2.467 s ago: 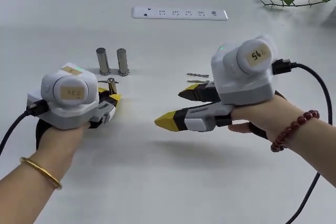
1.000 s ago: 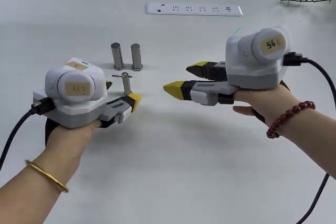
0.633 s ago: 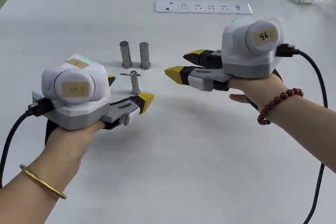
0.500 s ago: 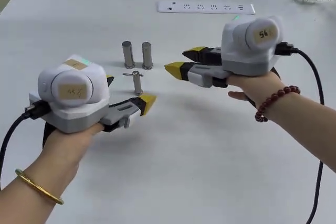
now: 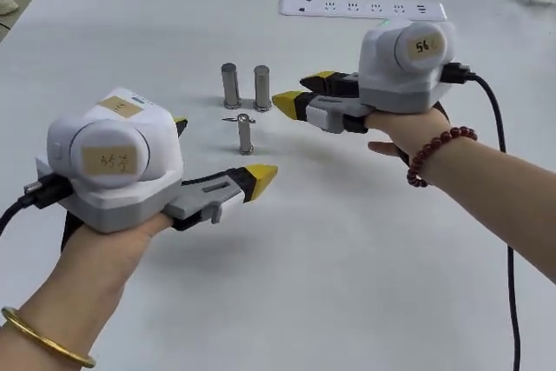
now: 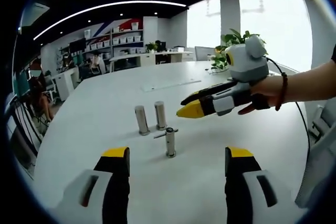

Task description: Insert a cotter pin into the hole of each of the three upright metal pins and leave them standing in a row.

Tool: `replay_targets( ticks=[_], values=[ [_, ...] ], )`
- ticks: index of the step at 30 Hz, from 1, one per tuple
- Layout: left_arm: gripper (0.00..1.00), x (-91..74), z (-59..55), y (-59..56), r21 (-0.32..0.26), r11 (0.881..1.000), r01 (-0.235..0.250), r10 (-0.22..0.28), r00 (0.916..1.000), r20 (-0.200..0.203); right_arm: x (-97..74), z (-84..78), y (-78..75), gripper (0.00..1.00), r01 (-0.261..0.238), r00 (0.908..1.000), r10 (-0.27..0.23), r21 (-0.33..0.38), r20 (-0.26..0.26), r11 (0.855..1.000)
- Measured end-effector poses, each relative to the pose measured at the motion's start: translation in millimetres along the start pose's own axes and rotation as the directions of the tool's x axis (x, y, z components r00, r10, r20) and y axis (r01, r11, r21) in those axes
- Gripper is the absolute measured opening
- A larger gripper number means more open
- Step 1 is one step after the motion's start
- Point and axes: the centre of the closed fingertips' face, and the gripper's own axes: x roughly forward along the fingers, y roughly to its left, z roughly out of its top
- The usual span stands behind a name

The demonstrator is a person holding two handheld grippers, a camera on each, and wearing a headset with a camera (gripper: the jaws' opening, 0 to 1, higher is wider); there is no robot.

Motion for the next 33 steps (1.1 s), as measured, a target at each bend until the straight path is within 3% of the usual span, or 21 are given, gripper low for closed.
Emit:
replay_targets(
  ticks=[2, 4, 8, 17, 22, 26, 33],
  values=[
    [0.76, -2.7, 0.2, 0.2, 0.003, 1.000, -0.003, 0.003, 1.0000, 0.003, 4.1, -0.6, 0.4, 0.27, -0.002, 1.0000, 0.002, 0.001, 0.000, 1.000],
    [0.77, -4.4, 2.7, -0.4, -0.016, 1.000, 0.002, -0.002, 0.9995, 0.033, 8.6, -0.7, 1.3, 0.25, -0.007, 1.0000, 0.007, 0.008, 0.005, 1.000],
    [0.81, -6.9, 2.9, -3.6, -0.015, 1.000, 0.015, -0.014, 0.9993, 0.034, 17.1, -3.5, 3.3, 0.24, -0.011, 0.9999, 0.011, 0.005, 0.006, 1.000],
    [0.89, -16.5, 6.6, -0.1, -0.012, 1.000, -0.012, 0.012, 0.9971, 0.074, 35.0, -3.6, 3.9, 0.20, -0.014, 0.9999, 0.014, -0.005, 0.009, 1.000],
    [0.92, -17.6, 1.1, -2.8, -0.005, 1.000, -0.007, 0.008, 0.9988, 0.049, 43.6, -2.9, 2.0, 0.18, -0.018, 0.9998, 0.018, -0.016, 0.009, 1.000],
    [0.94, -20.2, 4.7, -4.5, -0.016, 1.000, -0.001, 0.002, 0.9978, 0.066, 45.5, -3.8, 3.8, 0.15, -0.019, 0.9998, 0.019, 0.003, 0.006, 1.000],
    [0.99, -24.7, -1.7, -5.9, -0.005, 1.000, 0.001, -0.001, 0.9993, 0.038, 50.4, -5.4, 3.5, 0.10, -0.020, 0.9998, 0.020, -0.005, 0.006, 1.000]
  ],
)
